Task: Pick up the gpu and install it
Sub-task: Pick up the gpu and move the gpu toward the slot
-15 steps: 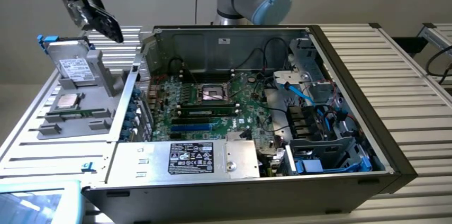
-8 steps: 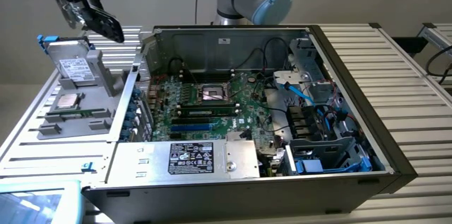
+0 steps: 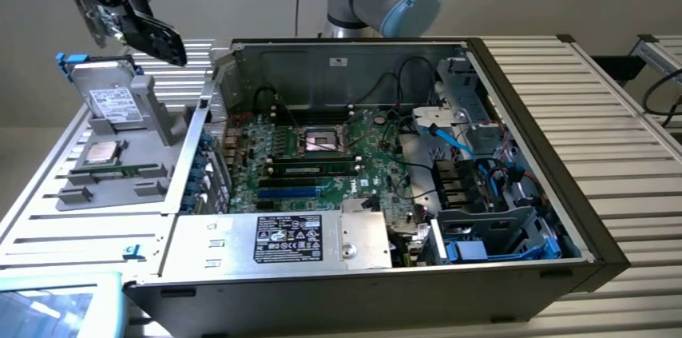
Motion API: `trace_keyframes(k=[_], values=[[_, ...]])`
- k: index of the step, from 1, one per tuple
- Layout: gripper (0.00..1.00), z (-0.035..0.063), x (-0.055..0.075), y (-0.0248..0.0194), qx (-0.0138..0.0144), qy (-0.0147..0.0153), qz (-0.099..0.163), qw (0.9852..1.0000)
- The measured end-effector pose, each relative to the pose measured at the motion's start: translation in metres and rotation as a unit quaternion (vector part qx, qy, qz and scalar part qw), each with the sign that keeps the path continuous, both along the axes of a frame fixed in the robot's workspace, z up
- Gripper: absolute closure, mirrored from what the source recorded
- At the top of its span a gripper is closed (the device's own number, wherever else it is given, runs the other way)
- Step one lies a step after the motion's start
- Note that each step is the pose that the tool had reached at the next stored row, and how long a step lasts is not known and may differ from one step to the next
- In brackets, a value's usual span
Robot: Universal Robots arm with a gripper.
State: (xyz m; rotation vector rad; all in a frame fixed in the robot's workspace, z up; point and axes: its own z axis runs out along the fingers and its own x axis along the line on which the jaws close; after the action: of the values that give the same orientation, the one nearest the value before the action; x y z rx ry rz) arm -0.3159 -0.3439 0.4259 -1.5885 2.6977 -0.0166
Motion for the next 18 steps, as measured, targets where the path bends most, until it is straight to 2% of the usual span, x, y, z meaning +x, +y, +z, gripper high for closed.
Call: trace_keyframes(k=[3,5,8,11,14,18], values=[[0.73,0.0011,0.0,0.0002,-0.0001,0.0038,0.01,0.9999],[0.73,0.0038,0.0,0.0006,-0.0001,0.0053,0.014,0.9999],[0.73,0.0099,0.0,0.0008,-0.0001,0.0064,0.02,0.9998],[0.73,0.011,0.0,0.0008,-0.0001,0.0065,0.04,0.9992],[0.73,0.0116,0.0,0.0008,-0.0003,0.0066,0.066,0.9978],[0.73,0.0126,0.0,0.0008,-0.0006,0.0066,0.102,0.9947]])
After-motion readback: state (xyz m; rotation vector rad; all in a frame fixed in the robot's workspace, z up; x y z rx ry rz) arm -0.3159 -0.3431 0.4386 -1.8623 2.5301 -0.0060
